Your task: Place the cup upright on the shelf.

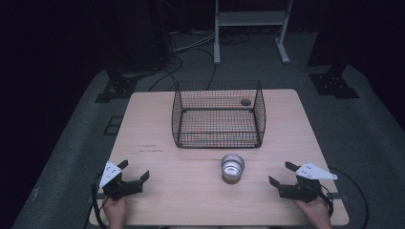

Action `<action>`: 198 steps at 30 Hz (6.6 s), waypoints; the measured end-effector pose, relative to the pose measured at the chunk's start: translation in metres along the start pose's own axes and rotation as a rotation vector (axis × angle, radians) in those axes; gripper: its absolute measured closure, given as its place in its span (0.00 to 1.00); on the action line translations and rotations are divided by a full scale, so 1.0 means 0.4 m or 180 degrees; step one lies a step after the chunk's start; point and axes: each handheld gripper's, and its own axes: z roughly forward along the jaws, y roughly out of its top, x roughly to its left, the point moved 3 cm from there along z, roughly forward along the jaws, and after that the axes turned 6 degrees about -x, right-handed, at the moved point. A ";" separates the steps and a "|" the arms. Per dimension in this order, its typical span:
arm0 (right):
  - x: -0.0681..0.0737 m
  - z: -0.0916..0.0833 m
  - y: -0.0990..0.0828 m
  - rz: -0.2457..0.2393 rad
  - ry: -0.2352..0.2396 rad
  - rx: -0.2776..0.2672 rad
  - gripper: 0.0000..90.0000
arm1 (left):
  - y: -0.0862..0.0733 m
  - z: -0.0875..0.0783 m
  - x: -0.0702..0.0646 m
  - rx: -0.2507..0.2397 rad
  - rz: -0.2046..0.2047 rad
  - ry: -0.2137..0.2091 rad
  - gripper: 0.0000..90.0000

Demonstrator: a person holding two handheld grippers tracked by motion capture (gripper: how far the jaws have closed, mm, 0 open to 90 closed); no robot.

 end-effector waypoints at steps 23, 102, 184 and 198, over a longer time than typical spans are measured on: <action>0.046 0.019 0.013 -0.0133 0.0130 0.0053 0.15 | 0.000 0.000 0.000 -0.0010 -0.0003 0.0000 0.00; 0.189 0.234 0.089 -0.0397 0.0612 0.0569 0.03 | 0.000 -0.002 -0.001 -0.0025 -0.0005 0.0002 0.00; 0.185 0.218 0.313 -0.0458 0.0720 0.0363 0.20 | -0.001 -0.003 -0.002 -0.0022 0.0004 -0.0002 0.00; 0.197 0.242 0.385 -0.0601 0.0741 0.0395 0.20 | 0.000 -0.002 -0.002 -0.0053 -0.0008 -0.0002 0.00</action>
